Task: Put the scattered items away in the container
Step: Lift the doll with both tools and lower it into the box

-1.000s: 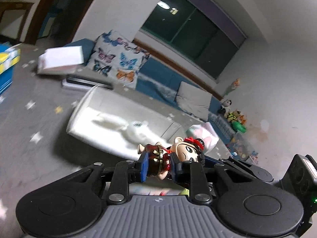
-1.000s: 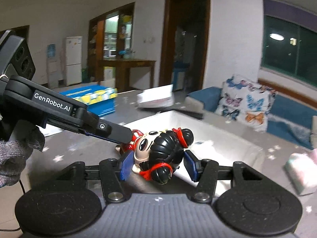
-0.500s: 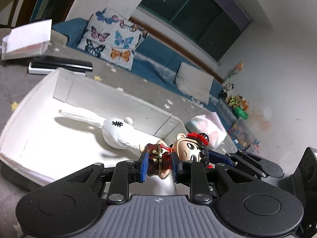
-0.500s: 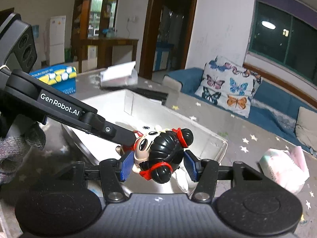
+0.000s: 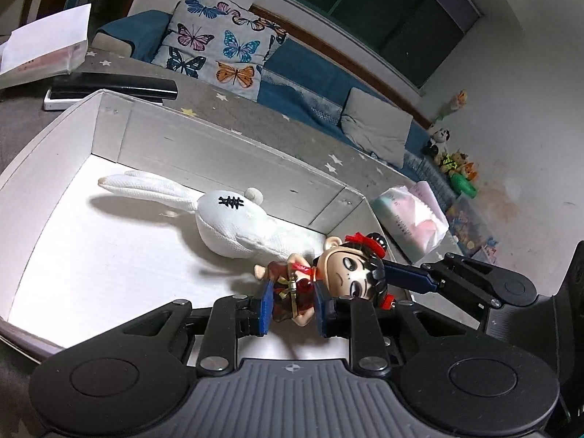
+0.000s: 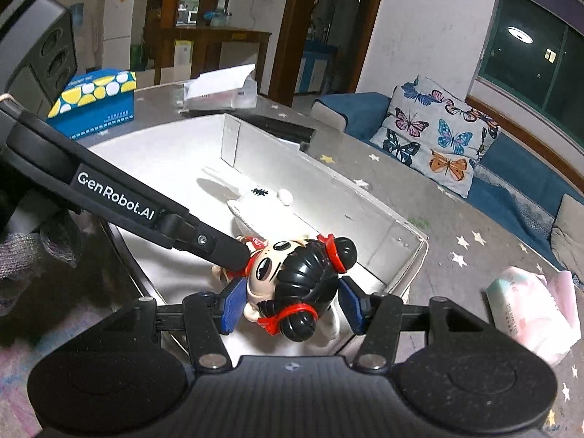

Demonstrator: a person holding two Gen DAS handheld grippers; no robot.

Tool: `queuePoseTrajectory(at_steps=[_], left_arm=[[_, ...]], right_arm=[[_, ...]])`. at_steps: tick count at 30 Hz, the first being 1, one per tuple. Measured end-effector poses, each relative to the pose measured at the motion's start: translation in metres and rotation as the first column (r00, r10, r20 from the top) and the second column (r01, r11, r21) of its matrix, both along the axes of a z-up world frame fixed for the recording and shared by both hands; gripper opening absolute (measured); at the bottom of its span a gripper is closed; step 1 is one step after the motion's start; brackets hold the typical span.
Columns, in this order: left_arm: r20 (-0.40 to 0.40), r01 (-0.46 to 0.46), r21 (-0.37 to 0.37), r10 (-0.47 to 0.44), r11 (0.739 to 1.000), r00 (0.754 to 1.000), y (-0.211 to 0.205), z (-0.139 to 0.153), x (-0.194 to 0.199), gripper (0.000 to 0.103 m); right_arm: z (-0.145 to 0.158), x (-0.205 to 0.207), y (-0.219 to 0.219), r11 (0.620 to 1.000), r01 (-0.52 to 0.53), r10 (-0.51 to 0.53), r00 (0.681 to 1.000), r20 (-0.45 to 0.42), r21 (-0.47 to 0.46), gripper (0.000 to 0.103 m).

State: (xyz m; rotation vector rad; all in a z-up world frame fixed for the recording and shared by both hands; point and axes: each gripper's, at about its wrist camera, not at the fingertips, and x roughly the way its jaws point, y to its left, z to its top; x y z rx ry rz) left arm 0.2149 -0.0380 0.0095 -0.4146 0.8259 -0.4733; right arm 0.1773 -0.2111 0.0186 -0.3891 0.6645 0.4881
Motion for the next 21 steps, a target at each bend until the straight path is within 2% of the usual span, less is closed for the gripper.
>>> queuePoseTrajectory(at_steps=[9, 21], left_arm=[[0.006, 0.001, 0.001, -0.001, 1.000, 1.000, -0.003, 0.000, -0.002, 0.025], [0.021, -0.004, -0.002, 0.004, 1.000, 1.000, -0.004, 0.006, -0.009, 0.026]], right_arm=[[0.000, 0.002, -0.001, 1.000, 0.015, -0.015, 1.000, -0.004, 0.004, 0.056], [0.005, -0.013, -0.006, 0.999, 0.039, -0.040, 0.999, 0.032, 0.023, 0.056]])
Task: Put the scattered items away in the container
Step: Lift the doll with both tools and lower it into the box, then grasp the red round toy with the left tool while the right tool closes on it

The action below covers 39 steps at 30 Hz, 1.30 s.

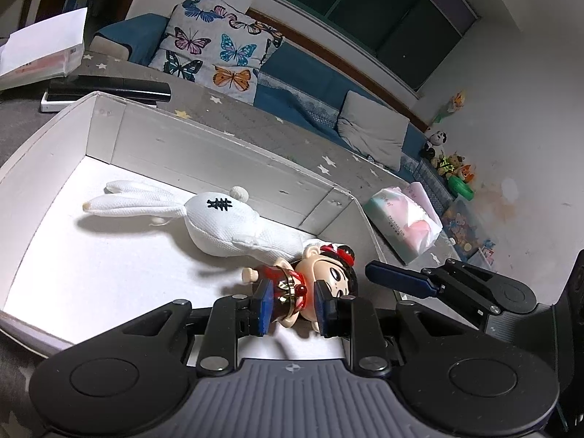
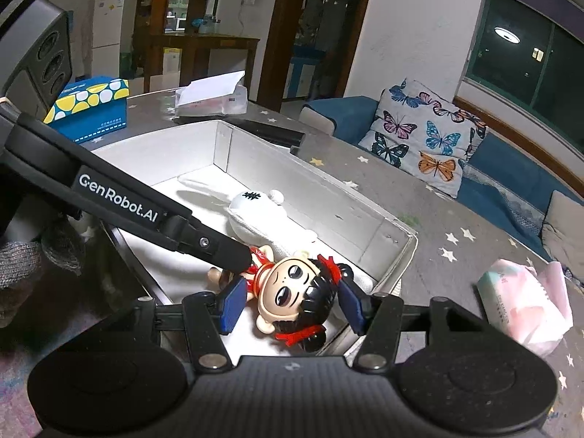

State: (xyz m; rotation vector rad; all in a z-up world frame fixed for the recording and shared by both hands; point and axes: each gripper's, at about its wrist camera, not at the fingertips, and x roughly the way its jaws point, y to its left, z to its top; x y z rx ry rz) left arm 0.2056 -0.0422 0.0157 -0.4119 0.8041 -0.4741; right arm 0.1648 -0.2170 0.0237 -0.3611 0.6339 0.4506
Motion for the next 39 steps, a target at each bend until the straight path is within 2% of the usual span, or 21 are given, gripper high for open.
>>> queuePoseTrajectory(at_steps=[9, 16, 27, 39], left_arm=[[0.026, -0.012, -0.010, 0.012, 1.000, 1.000, 0.005, 0.012, -0.016, 0.026], [0.071, -0.022, 0.024, 0.021, 0.999, 0.997, 0.009, 0.022, -0.044, 0.027], [0.095, -0.037, 0.056, 0.032, 0.998, 0.995, 0.018, 0.026, -0.088, 0.027], [0.084, -0.053, 0.069, 0.047, 0.996, 0.995, 0.028, 0.020, -0.120, 0.027]], right_arm=[[0.017, -0.026, -0.005, 0.998, 0.012, -0.015, 0.999, 0.047, 0.060, 0.058], [0.024, -0.060, -0.004, 0.992, 0.014, -0.023, 0.997, 0.071, 0.126, 0.062], [0.021, -0.110, 0.004, 0.979, 0.009, -0.024, 0.997, 0.072, 0.202, 0.064], [0.012, -0.145, 0.005, 0.974, 0.012, -0.026, 0.998, 0.058, 0.228, 0.064]])
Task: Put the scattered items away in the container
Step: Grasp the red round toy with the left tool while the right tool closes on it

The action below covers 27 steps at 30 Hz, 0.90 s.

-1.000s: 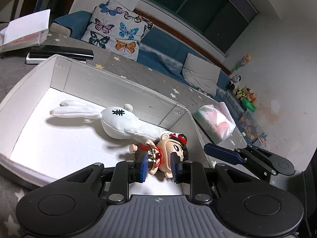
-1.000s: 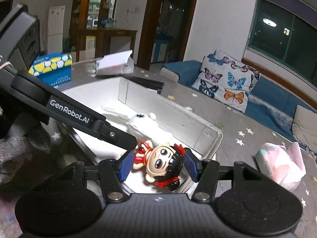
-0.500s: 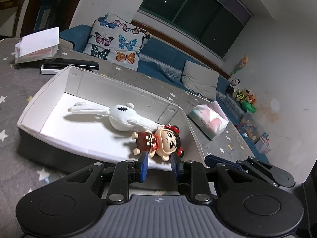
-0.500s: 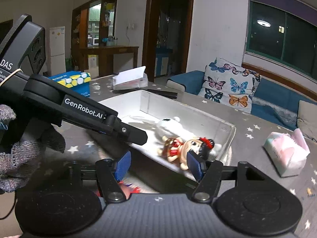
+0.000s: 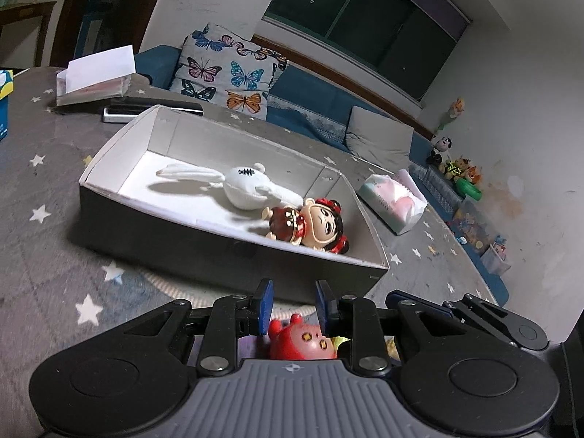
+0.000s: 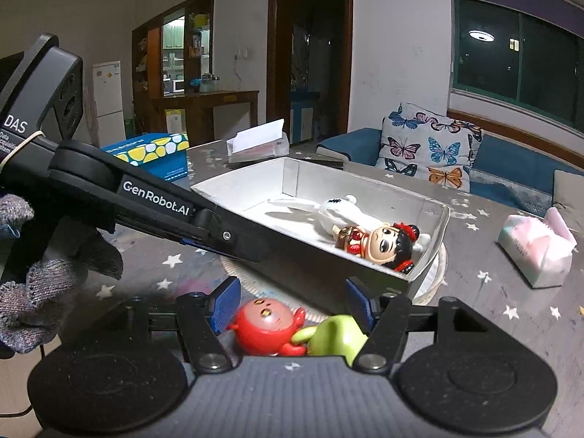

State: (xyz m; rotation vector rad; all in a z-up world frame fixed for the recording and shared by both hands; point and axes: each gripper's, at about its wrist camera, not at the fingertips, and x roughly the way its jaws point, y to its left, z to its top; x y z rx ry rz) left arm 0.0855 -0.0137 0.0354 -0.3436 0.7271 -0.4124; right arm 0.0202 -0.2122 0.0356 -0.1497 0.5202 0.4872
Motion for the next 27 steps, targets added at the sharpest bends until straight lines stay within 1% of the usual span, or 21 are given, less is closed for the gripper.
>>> queuePoseTrajectory(at_steps=[9, 16, 27], left_arm=[[-0.031, 0.008, 0.000, -0.008, 1.000, 0.999, -0.001, -0.011, -0.011, 0.028], [-0.042, 0.006, 0.000, -0.006, 1.000, 0.999, -0.001, -0.013, -0.016, 0.028], [-0.052, 0.000, -0.010, 0.000, 1.000, 0.999, 0.003, -0.014, -0.017, 0.028]], right_arm=[[-0.017, -0.013, -0.002, 1.000, 0.020, -0.020, 0.999, -0.042, -0.008, 0.064], [-0.018, -0.017, -0.005, 1.000, 0.029, -0.028, 0.999, -0.046, 0.009, 0.064], [-0.027, -0.008, 0.020, 0.999, -0.041, 0.040, 0.997, -0.070, -0.010, 0.064]])
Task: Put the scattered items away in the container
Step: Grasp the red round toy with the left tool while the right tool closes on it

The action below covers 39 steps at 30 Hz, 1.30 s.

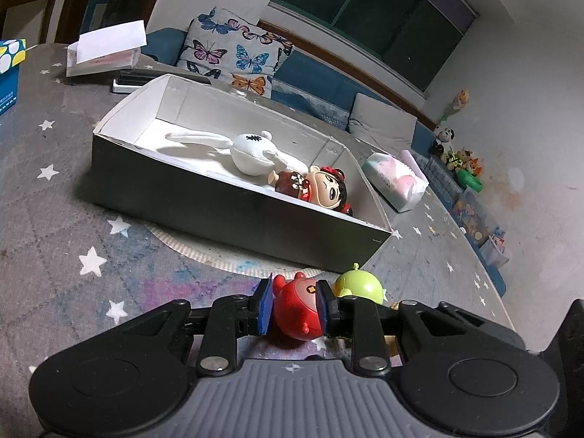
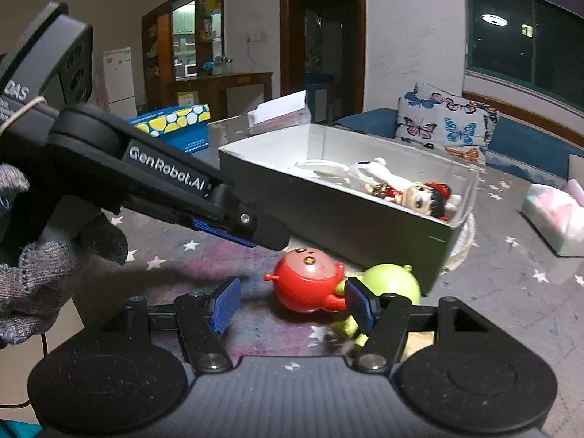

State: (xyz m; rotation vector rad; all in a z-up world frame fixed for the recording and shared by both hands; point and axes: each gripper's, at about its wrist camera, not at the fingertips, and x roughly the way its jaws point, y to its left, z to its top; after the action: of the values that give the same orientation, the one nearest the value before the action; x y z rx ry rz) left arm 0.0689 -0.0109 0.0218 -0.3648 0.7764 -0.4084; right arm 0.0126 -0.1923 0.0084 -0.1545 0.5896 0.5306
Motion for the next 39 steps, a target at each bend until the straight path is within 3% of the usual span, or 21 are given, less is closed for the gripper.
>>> queuePoseTrajectory(at_steps=[22, 39], left_arm=[[-0.030, -0.047, -0.042, 0.046, 0.998, 0.998, 0.020, -0.008, 0.009, 0.030], [-0.067, -0.072, -0.139, 0.063, 0.988, 0.996, 0.030, -0.012, 0.022, 0.030]], right_arm=[[-0.015, 0.006, 0.034, 0.995, -0.101, 0.101, 0.995, -0.024, -0.011, 0.065], [-0.010, 0.024, 0.038, 0.998, -0.059, 0.059, 0.998, -0.002, -0.029, 0.063]])
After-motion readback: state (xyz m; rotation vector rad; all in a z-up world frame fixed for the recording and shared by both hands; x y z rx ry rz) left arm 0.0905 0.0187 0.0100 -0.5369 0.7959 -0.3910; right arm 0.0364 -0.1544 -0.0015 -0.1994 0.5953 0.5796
